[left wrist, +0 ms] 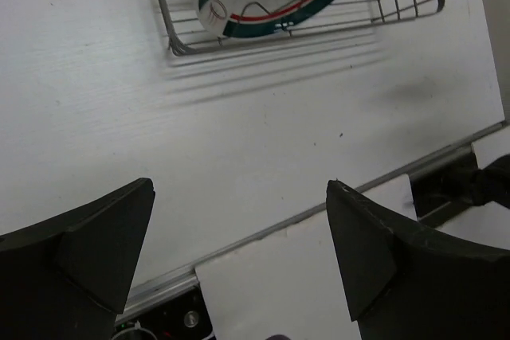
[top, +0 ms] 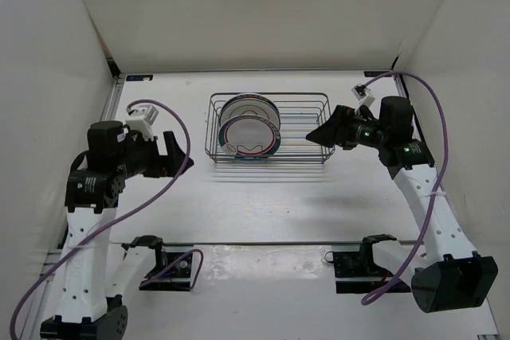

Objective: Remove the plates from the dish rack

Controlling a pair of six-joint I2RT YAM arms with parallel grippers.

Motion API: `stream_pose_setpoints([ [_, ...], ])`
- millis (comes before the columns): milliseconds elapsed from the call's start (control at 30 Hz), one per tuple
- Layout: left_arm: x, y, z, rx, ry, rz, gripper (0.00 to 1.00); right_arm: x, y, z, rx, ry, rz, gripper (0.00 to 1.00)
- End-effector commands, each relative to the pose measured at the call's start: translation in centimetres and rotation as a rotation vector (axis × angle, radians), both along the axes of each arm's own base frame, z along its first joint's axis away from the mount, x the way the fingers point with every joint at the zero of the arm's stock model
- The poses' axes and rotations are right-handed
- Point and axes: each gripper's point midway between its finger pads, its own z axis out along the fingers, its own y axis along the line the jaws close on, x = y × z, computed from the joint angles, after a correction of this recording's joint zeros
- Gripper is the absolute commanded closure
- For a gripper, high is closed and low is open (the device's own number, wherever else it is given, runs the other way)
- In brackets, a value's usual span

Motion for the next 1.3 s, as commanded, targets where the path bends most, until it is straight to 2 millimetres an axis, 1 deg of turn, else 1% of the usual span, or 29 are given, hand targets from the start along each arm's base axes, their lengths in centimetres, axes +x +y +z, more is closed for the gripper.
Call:
stream_pose_setpoints([
  [0, -4.1, -0.5, 0.5, 0.008, 0.004, -0.056, 0.00, -0.7, 1.9, 4.5, 0.081, -0.139, 0.128, 0.10],
  [33, -4.5, -0.5, -0.4, 0.010, 0.000, -0.052, 0.00, -0.8, 2.1, 5.0, 0.086, -0.155, 0.142, 0.10],
  [67, -4.5, -0.5, -2.1, 0.014, 0.022, -0.052, 0.00, -0.6, 2.1, 5.1, 0.082, -0.176, 0.157, 0.10],
  [100, -5.2, -0.3, -2.4, 0.017, -0.014, -0.040, 0.00, -0.5, 2.5, 5.7, 0.091, -0.213, 0.181, 0.10],
  [133, -4.8, -0.1, -4.2, 0.020, 0.007, -0.024, 0.00, -1.2, 3.2, 6.2, 0.132, -0.264, 0.262, 0.10],
  [167, -5.0, -0.1, -6.1, 0.022, 0.046, -0.024, 0.00, -1.3, 3.6, 6.5, 0.157, -0.267, 0.281, 0.10],
  [200, -5.5, -0.2, -7.2, 0.020, 0.048, -0.038, 0.00, -1.5, 4.2, 6.8, 0.169, -0.293, 0.316, 0.10],
  [267, -5.6, -0.3, -8.3, 0.029, 0.056, -0.056, 0.00, -1.7, 5.4, 7.2, 0.161, -0.336, 0.383, 0.10],
  [333, -5.8, -0.5, -8.9, 0.055, 0.037, -0.100, 0.00, -1.9, 7.6, 6.3, 0.147, -0.327, 0.457, 0.10],
  [400, -6.1, -0.9, -10.3, 0.069, 0.039, -0.151, 0.00, -2.0, 9.3, 6.0, 0.117, -0.338, 0.511, 0.10],
  [433, -6.1, -0.8, -10.6, 0.083, 0.026, -0.152, 0.00, -2.5, 10.5, 4.5, 0.084, -0.312, 0.566, 0.10],
  [467, -6.1, -0.9, -10.8, 0.086, -0.001, -0.156, 0.00, -1.8, 11.0, 6.2, 0.056, -0.370, 0.554, 0.10],
  [500, -6.2, -0.8, -11.3, 0.088, 0.007, -0.147, 0.00, -1.3, 11.3, 4.3, -0.003, -0.352, 0.573, 0.10],
  [533, -6.1, 0.1, -11.3, 0.092, -0.007, -0.065, 0.00, -2.2, 12.1, 3.8, -0.020, -0.331, 0.600, 0.10],
  [600, -5.7, 2.0, -12.9, 0.164, 0.009, 0.035, 0.00, -1.1, 12.5, 3.6, -0.083, -0.369, 0.565, 0.10],
  [667, -5.9, 2.7, -13.2, 0.195, -0.022, 0.069, 0.00, -0.3, 12.5, 2.7, -0.156, -0.395, 0.537, 0.10],
  [733, -5.9, 2.6, -13.3, 0.197, -0.023, 0.061, 0.00, 0.2, 12.7, 1.6, -0.213, -0.382, 0.504, 0.10],
  [800, -5.9, 2.4, -13.4, 0.197, -0.024, 0.050, 0.00, 1.8, 12.3, 0.2, -0.314, -0.417, 0.453, 0.10],
  [867, -5.9, 2.4, -13.7, 0.201, 0.001, 0.054, 0.00, 2.6, 12.7, -0.4, -0.350, -0.445, 0.432, 0.13],
  [900, -6.2, 2.5, -13.9, 0.199, 0.035, 0.062, 0.00, 3.8, 12.3, -0.7, -0.388, -0.464, 0.373, 0.18],
  [933, -6.5, 2.5, -13.9, 0.189, 0.063, 0.075, 0.00, 4.2, 12.4, -1.3, -0.405, -0.457, 0.369, 0.19],
  [967, -6.7, 2.1, -13.2, 0.134, 0.099, 0.113, 0.00, 4.6, 12.6, -1.5, -0.417, -0.467, 0.362, 0.21],
  [1033, -7.1, 1.0, -13.8, 0.093, 0.157, 0.073, 0.00, 5.5, 13.1, -1.3, -0.444, -0.489, 0.359, 0.27],
  [1067, -7.4, 1.0, -15.7, 0.087, 0.220, 0.095, 0.00, 6.0, 13.5, -1.4, -0.459, -0.491, 0.362, 0.29],
  [1100, -7.1, 1.2, -16.2, 0.080, 0.225, 0.138, 0.00, 6.4, 13.7, -1.8, -0.477, -0.502, 0.372, 0.30],
  [1133, -7.1, 1.1, -17.1, 0.077, 0.233, 0.133, 0.00, 6.8, 13.9, -1.5, -0.495, -0.524, 0.363, 0.30],
  [1200, -7.2, 0.9, -16.3, 0.074, 0.212, 0.109, 0.00, 7.7, 14.2, -1.9, -0.514, -0.538, 0.360, 0.30],
  [1233, -7.2, 1.0, -16.3, 0.080, 0.209, 0.112, 0.00, 8.3, 14.3, -0.8, -0.522, -0.572, 0.343, 0.30],
  [1267, -7.1, 1.0, -16.4, 0.072, 0.196, 0.119, 0.00, 8.6, 14.6, -1.7, -0.538, -0.558, 0.356, 0.30],
])
